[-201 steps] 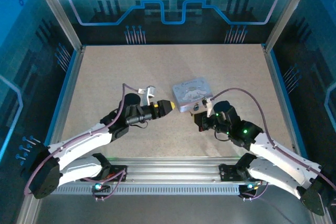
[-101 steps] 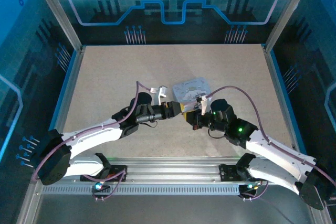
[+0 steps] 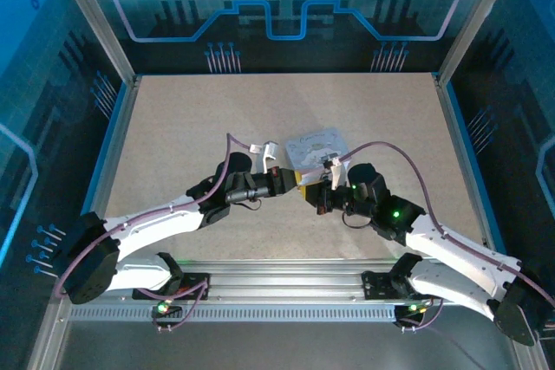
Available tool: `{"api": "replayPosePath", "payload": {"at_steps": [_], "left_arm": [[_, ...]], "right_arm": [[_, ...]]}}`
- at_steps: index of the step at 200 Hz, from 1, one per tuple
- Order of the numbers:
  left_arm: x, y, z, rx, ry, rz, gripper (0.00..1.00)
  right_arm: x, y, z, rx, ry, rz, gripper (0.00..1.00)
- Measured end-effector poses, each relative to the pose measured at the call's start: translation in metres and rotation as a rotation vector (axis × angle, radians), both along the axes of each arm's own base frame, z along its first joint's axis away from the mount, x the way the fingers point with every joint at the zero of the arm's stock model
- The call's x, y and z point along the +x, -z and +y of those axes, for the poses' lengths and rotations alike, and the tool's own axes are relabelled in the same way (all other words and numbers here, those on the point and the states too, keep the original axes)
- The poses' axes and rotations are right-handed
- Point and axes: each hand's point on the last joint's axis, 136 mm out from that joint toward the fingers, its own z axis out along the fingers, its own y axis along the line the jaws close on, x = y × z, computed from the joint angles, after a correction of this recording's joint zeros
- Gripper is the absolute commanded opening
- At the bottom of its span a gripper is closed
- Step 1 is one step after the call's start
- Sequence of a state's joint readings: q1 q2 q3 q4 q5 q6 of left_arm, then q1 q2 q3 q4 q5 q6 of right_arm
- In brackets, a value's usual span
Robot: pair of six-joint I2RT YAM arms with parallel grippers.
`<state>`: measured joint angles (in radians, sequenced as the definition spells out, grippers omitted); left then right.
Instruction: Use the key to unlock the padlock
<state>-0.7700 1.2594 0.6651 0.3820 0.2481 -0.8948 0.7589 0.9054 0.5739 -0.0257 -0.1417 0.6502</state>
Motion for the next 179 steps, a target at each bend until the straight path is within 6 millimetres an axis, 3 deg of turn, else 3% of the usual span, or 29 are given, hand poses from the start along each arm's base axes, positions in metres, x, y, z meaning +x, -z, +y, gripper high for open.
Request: {"api": "replayPosePath", "payload": {"at_steps": [36,68,135,179], "left_arm": [[-0.004,-0.004,0.005,0.017,-0.001,-0.015,0.00],[-0.008,-0.015,0.011,0.015,-0.004,-0.049,0.00],[-0.010,-0.019,0.013,0.022,0.000,-0.072,0.00],[-0.010,-0.019,0.013,0.022,0.001,-0.072,0.00]], "right_arm": [[-0.005,0.006,-0.006,0.018,-0.031,0.017,0.33],[-0.005,0.008,-0.017,0.107,-0.051,0.041,0.42],[-0.016,-0.026,-0.010,0.275,-0.154,-0.011,0.45],[-0.012,-0.021,-0.003,0.287,-0.172,0.016,0.45]]}}
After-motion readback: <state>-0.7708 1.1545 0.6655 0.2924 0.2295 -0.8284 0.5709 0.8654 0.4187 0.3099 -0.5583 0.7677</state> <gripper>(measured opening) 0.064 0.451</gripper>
